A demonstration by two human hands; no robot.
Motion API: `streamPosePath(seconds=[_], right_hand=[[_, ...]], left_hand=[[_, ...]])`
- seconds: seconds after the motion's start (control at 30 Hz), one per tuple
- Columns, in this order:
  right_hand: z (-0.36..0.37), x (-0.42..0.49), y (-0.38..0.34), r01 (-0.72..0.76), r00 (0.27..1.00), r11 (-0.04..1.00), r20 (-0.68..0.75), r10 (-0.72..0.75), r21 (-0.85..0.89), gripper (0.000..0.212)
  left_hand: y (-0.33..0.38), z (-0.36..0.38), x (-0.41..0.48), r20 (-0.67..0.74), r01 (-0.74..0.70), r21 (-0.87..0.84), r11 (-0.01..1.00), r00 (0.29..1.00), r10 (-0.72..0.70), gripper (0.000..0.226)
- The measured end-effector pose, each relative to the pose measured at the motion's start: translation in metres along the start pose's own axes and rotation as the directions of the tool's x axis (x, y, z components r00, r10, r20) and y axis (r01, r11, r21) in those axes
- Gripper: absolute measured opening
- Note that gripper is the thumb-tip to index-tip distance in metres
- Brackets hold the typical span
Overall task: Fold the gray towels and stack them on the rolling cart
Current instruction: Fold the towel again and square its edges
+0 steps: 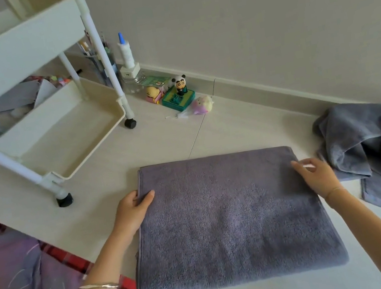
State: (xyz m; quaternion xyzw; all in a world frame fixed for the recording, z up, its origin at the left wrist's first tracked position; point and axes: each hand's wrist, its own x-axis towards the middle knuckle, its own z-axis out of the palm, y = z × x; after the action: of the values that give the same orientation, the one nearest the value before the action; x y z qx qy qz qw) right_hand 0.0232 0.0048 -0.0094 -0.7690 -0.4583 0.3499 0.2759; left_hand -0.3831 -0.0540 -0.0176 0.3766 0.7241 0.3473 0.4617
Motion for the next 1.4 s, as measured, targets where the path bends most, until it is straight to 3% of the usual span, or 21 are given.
streamPosePath(seconds=[0.07, 0.13, 0.23, 0.33, 0.4, 0.47, 0.5, 0.57, 0.6, 0.7, 0.77, 0.83, 0.93, 1.13, 1.3, 1.4], right_hand=[[-0.002, -0.002, 0.005, -0.033, 0.998, 0.998, 0.052, 0.036, -0.058, 0.034], [-0.003, -0.006, 0.007, 0.009, 0.998, 0.994, 0.066, -0.001, -0.11, 0.027], [0.001, -0.013, 0.005, 0.079, 0.994, 0.991, -0.06, -0.086, -0.105, 0.018], [0.012, -0.019, 0.002, 0.048, 0.986, 0.99, -0.153, -0.068, -0.132, 0.022], [0.019, -0.025, 0.001, 0.004, 0.976, 0.986, -0.215, -0.041, -0.169, 0.033], [0.027, -0.039, -0.007, 0.064, 0.936, 0.981, -0.331, -0.122, -0.183, 0.046], [0.033, -0.05, -0.014, 0.149, 0.905, 0.969, -0.367, -0.214, -0.197, 0.046], [0.056, -0.083, -0.026, 0.334, 0.859, 0.907, -0.313, -0.405, -0.255, 0.039], [0.073, -0.102, -0.029, 0.413, 0.848, 0.864, -0.226, -0.48, -0.288, 0.039], [0.125, -0.151, -0.027, 0.525, 0.833, 0.755, 0.051, -0.552, -0.393, 0.049], [0.142, -0.161, -0.016, 0.532, 0.835, 0.698, 0.159, -0.527, -0.479, 0.051], [0.139, -0.159, -0.001, 0.526, 0.839, 0.656, 0.206, -0.504, -0.542, 0.052], [0.114, -0.15, 0.025, 0.511, 0.839, 0.606, 0.2, -0.506, -0.61, 0.053], [0.042, -0.14, 0.071, 0.349, 0.915, 0.673, 0.083, -0.394, -0.653, 0.057], [0.015, -0.133, 0.08, 0.192, 0.965, 0.719, -0.003, -0.261, -0.668, 0.071], [0.042, -0.16, 0.054, 0.306, 0.936, 0.677, 0.083, -0.341, -0.67, 0.072]], left_hand=[[-0.006, 0.002, -0.004, -0.028, -0.024, 0.02, 1.0, 0.999, 0.024, 0.02], [-0.013, 0.003, -0.008, -0.068, -0.163, 0.104, 0.981, 0.983, 0.17, 0.025], [-0.013, 0.005, -0.011, -0.142, -0.35, 0.138, 0.926, 0.919, 0.368, 0.025], [-0.014, 0.008, 0.001, -0.156, -0.303, 0.197, 0.932, 0.929, 0.335, 0.021], [-0.01, 0.008, 0.0, -0.17, -0.189, 0.369, 0.91, 0.949, 0.266, 0.023], [-0.004, 0.009, -0.01, -0.263, -0.103, 0.568, 0.817, 0.917, 0.299, 0.043], [0.0, 0.012, -0.02, -0.274, -0.155, 0.631, 0.76, 0.872, 0.406, 0.051], [0.005, 0.033, -0.048, -0.125, -0.387, 0.689, 0.613, 0.77, 0.626, 0.052], [0.002, 0.049, -0.061, -0.017, -0.475, 0.686, 0.551, 0.747, 0.665, 0.05], [-0.02, 0.092, -0.09, 0.266, -0.547, 0.711, 0.442, 0.791, 0.55, 0.056], [-0.035, 0.1, -0.09, 0.329, -0.529, 0.749, 0.399, 0.819, 0.47, 0.053], [-0.045, 0.095, -0.085, 0.339, -0.54, 0.754, 0.374, 0.808, 0.482, 0.053], [-0.05, 0.086, -0.083, 0.357, -0.548, 0.78, 0.3, 0.786, 0.505, 0.057], [-0.061, 0.057, -0.073, 0.398, -0.557, 0.801, 0.219, 0.769, 0.5, 0.063], [-0.056, 0.051, -0.072, 0.417, -0.56, 0.798, 0.222, 0.779, 0.468, 0.064], [-0.052, 0.054, -0.075, 0.392, -0.536, 0.809, 0.241, 0.798, 0.457, 0.062]])
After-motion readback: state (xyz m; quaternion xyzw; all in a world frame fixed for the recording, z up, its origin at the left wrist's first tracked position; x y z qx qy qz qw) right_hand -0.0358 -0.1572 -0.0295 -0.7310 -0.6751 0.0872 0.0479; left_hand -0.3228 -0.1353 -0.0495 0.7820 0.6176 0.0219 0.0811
